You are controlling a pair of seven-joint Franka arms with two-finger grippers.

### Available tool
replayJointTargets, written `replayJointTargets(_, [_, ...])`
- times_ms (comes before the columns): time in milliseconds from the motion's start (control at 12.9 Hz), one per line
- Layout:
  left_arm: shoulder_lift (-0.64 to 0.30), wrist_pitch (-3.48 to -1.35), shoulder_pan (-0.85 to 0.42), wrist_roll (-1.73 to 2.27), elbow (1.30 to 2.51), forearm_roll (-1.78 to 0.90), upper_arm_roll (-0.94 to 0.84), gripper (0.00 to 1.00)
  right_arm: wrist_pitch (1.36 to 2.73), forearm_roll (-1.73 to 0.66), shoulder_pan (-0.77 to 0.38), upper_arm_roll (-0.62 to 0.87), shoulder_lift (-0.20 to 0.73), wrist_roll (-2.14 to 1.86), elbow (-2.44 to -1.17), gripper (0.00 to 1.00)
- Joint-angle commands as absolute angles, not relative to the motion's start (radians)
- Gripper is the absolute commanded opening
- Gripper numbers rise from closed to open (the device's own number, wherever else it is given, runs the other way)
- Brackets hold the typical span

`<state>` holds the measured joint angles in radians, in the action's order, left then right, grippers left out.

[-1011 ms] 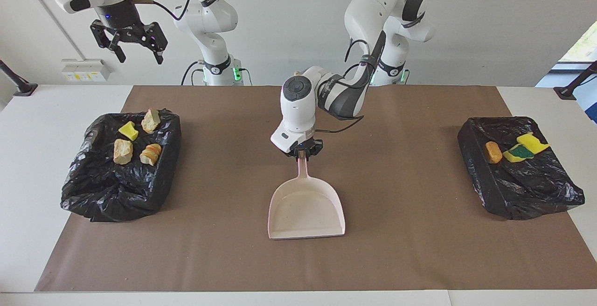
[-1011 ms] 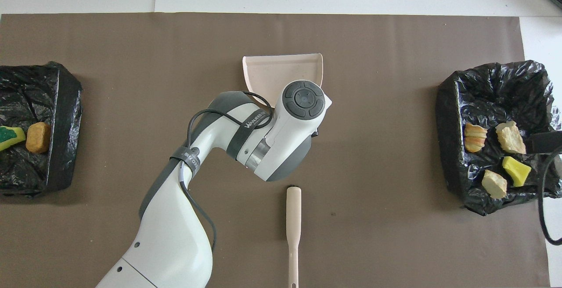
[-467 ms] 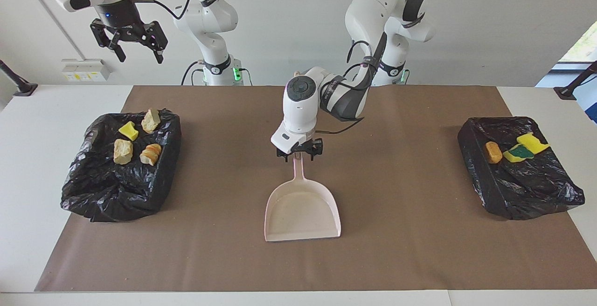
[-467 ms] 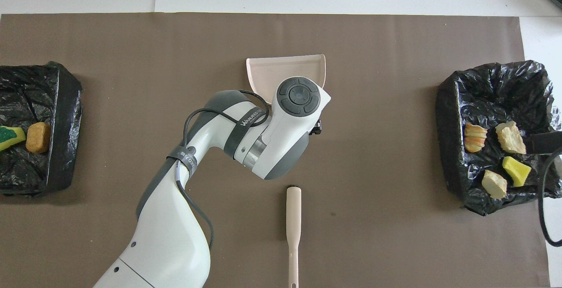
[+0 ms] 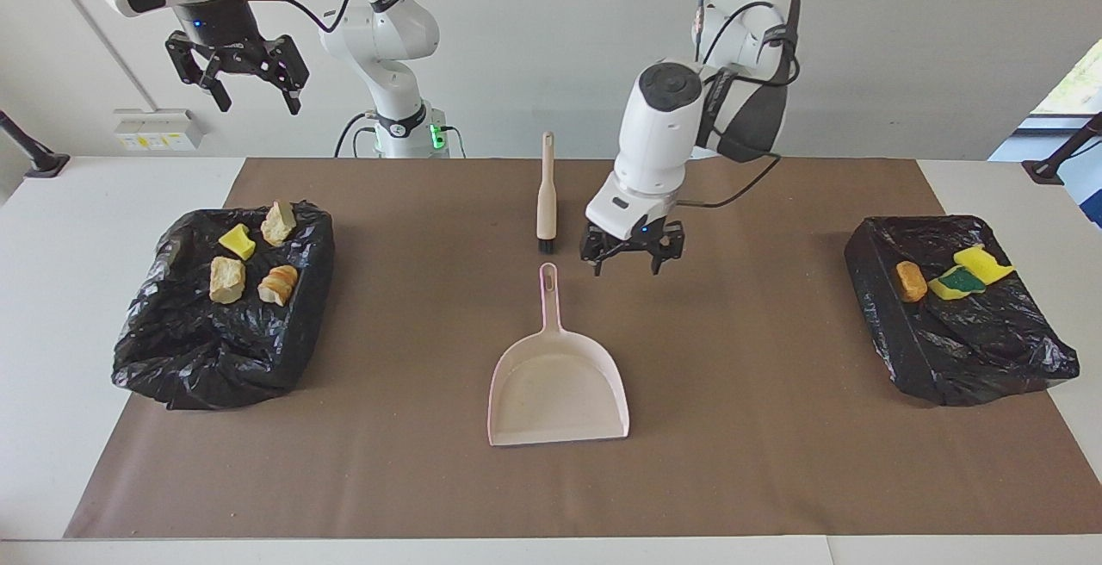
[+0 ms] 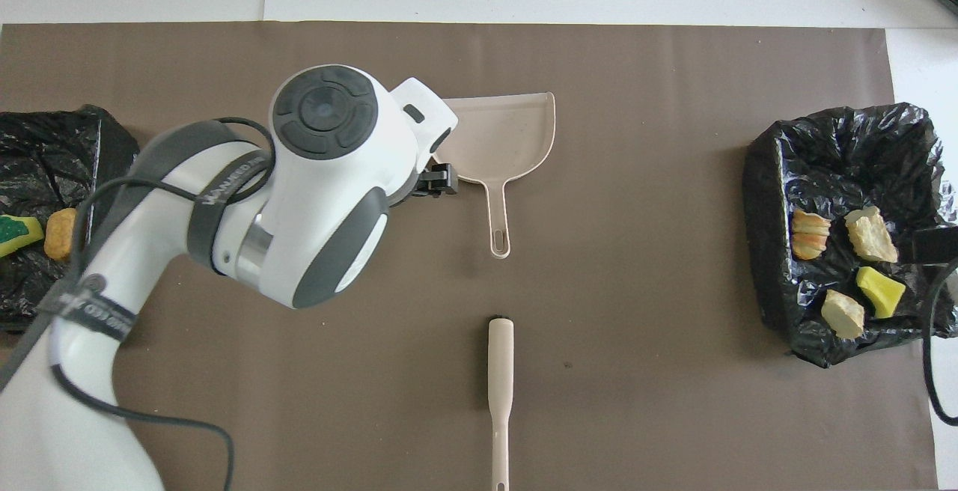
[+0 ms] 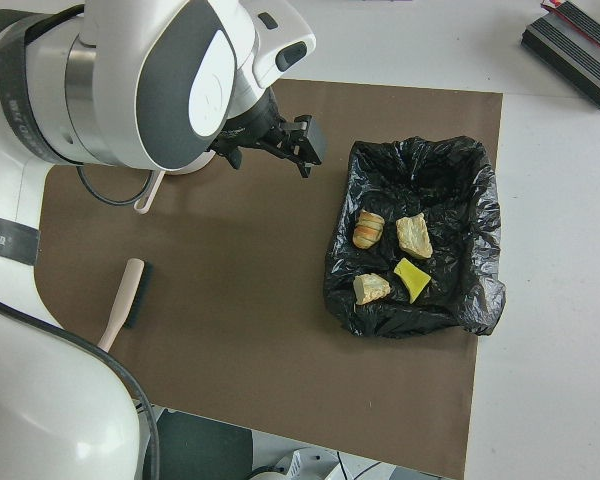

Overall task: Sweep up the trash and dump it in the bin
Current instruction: 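Release the dustpan on the mat and withdraw the left gripper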

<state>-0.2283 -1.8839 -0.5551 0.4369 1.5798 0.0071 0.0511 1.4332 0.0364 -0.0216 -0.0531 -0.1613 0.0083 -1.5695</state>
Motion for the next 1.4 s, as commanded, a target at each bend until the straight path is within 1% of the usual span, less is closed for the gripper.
replayJointTargets(0, [-0.063,-1.839,-0.435,0.304,1.672,0.034,0.04,1.0,1.419,0.04,-0.017,-0.051,-0.169,-0.02,-1.566,1.0])
replayJointTargets(156, [0.001,-1.797,-0.333,0.173,1.661,0.037,0.041,1.0,1.419,0.04,-0.017,-0.051,-0.17,-0.02,-1.566,1.0])
replayJointTargets(311, [0.064,-1.748,-0.214,-0.047,1.644,0.032,0.043,1.0,1.419,0.04,-0.017,-0.051,-0.169,-0.02,-1.566,1.0])
replayJointTargets(389, [0.089,-1.702,-0.178,-0.108,1.632,0.028,0.048,1.0,1.419,0.04,-0.017,-0.051,-0.169,-0.02,-1.566,1.0])
replayJointTargets(467, [0.094,-1.653,-0.149,-0.12,1.6,0.028,0.051,1.0,1.419,0.04,-0.017,-0.051,-0.169,-0.02,-1.566,1.0])
replayJointTargets(622, [0.077,-1.519,-0.103,-0.127,1.495,0.028,0.051,1.0,1.419,0.04,-0.017,-0.051,-0.169,-0.02,-1.566,1.0])
replayJointTargets(856, [0.052,-1.433,-0.083,-0.198,1.404,0.029,0.054,1.0,1.419,0.04,-0.017,-0.051,-0.169,-0.02,-1.566,1.0])
replayJointTargets(1011, [0.012,-1.376,-0.081,-0.238,1.329,0.034,0.057,1.0,1.419,0.04,-0.017,-0.051,-0.169,-0.02,-1.566,1.0])
replayJointTargets(1089, [-0.004,-1.374,-0.081,-0.238,1.309,0.032,0.055,1.0,1.419,0.04,-0.017,-0.051,-0.169,-0.02,-1.566,1.0])
replayJointTargets(1323, [-0.002,-1.374,-0.081,-0.233,1.31,0.034,0.057,1.0,1.419,0.04,-0.017,-0.051,-0.169,-0.02,-1.566,1.0])
